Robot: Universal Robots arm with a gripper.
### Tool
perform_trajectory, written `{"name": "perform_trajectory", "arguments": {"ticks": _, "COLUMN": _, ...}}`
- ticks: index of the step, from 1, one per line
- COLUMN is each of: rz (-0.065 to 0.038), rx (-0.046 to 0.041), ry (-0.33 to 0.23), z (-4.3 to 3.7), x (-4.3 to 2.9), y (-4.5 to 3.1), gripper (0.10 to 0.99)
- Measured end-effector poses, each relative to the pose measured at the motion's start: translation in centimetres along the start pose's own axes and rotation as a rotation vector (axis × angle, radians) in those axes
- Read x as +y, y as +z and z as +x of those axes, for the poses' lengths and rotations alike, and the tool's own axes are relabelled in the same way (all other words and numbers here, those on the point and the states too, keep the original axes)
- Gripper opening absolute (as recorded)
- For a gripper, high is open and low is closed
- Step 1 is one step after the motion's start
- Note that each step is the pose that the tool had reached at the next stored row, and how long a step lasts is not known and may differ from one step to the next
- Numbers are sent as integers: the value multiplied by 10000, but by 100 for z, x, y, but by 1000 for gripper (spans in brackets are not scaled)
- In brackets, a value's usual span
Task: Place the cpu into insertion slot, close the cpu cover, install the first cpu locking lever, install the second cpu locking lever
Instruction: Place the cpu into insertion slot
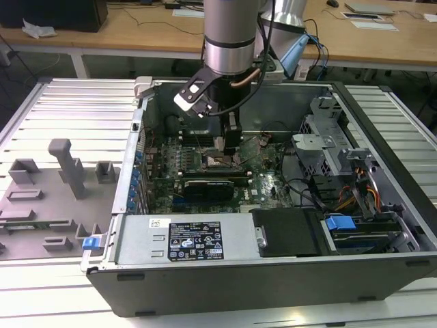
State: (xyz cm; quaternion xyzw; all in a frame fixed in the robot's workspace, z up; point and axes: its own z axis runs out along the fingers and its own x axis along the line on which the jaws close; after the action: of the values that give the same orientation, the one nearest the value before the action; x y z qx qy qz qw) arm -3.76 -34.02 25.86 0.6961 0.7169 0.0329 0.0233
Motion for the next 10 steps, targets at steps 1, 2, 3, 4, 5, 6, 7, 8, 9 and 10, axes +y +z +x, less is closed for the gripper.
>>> {"name": "perform_trajectory", "arguments": {"ticks": 1, "rz": -1, "rx": 0, "ry": 2, "z": 0, "x": -9, "y": 17, "gripper": 541}}
{"name": "perform_trajectory", "arguments": {"ticks": 2, "rz": 1, "rx": -1, "ry": 3, "z": 0, "x": -16, "y": 31, "gripper": 541}}
{"name": "perform_trajectory", "arguments": {"ticks": 3, "rz": 2, "rx": 0, "ry": 3, "z": 2, "x": -22, "y": 51, "gripper": 541}}
{"name": "perform_trajectory", "arguments": {"ticks": 4, "rz": 3, "rx": 0, "ry": 3, "z": 3, "x": -26, "y": 68, "gripper": 541}}
{"name": "perform_trajectory", "arguments": {"ticks": 5, "rz": 8, "rx": -1, "ry": 3, "z": 6, "x": -34, "y": 98, "gripper": 541}}
{"name": "perform_trajectory", "arguments": {"ticks": 6, "rz": 10, "rx": -1, "ry": 3, "z": 9, "x": -37, "y": 114, "gripper": 541}}
{"name": "perform_trajectory", "arguments": {"ticks": 7, "rz": 17, "rx": -1, "ry": 3, "z": 18, "x": -43, "y": 148, "gripper": 541}}
{"name": "perform_trajectory", "arguments": {"ticks": 8, "rz": 21, "rx": 0, "ry": 4, "z": 23, "x": -47, "y": 167, "gripper": 541}}
{"name": "perform_trajectory", "arguments": {"ticks": 9, "rz": 24, "rx": 0, "ry": 3, "z": 29, "x": -50, "y": 182, "gripper": 541}}
{"name": "perform_trajectory", "arguments": {"ticks": 10, "rz": 29, "rx": -1, "ry": 4, "z": 41, "x": -54, "y": 199, "gripper": 541}}
